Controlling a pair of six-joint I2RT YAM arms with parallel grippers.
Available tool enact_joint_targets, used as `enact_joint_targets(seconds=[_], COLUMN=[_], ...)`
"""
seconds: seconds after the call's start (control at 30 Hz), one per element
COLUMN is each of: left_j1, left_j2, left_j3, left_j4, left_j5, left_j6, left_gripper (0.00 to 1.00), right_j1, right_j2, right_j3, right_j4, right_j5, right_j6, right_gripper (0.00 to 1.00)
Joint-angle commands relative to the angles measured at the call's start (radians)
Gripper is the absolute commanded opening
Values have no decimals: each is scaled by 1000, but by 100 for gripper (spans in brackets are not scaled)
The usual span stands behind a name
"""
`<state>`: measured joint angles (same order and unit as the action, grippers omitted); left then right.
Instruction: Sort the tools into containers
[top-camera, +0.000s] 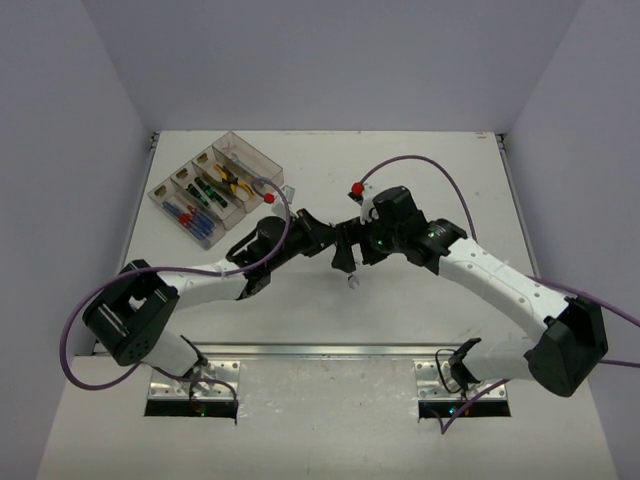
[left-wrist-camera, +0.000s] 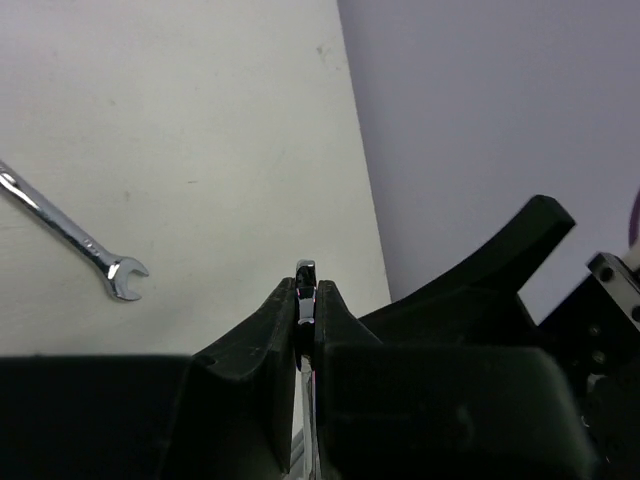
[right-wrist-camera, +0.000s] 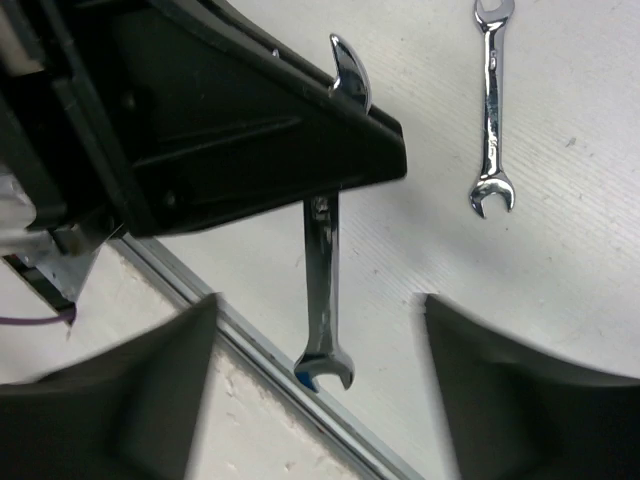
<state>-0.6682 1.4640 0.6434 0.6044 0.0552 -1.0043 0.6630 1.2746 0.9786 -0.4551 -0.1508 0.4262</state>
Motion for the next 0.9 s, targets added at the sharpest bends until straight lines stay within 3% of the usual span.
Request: enact_joint_targets(seconds=[0.0,0.27,0.53,0.67,0.87], left_j1=[147,440,572,614,644], left_j2=[-62,33,499,661,772], left_j3=[90,431,1123,1275,1334], left_j4=[-164,-516,-912,-934,-870], left_j5=[-65,-198,-441,-423,-327], left_j6=[24,79,219,253,276], left_gripper=[0,0,0,0,0], right_j1=[-51,-200,-203,-204,-203], right_j2=[-140,-221,-201,-196,-196], right_j3=[-61,-207,-261,-278,-279], right_j4=[-1,-21,27,42,41], right_j5=[166,209,199,200,189], right_j6=[28,1,9,12,9], right_gripper=[99,99,99,99,99])
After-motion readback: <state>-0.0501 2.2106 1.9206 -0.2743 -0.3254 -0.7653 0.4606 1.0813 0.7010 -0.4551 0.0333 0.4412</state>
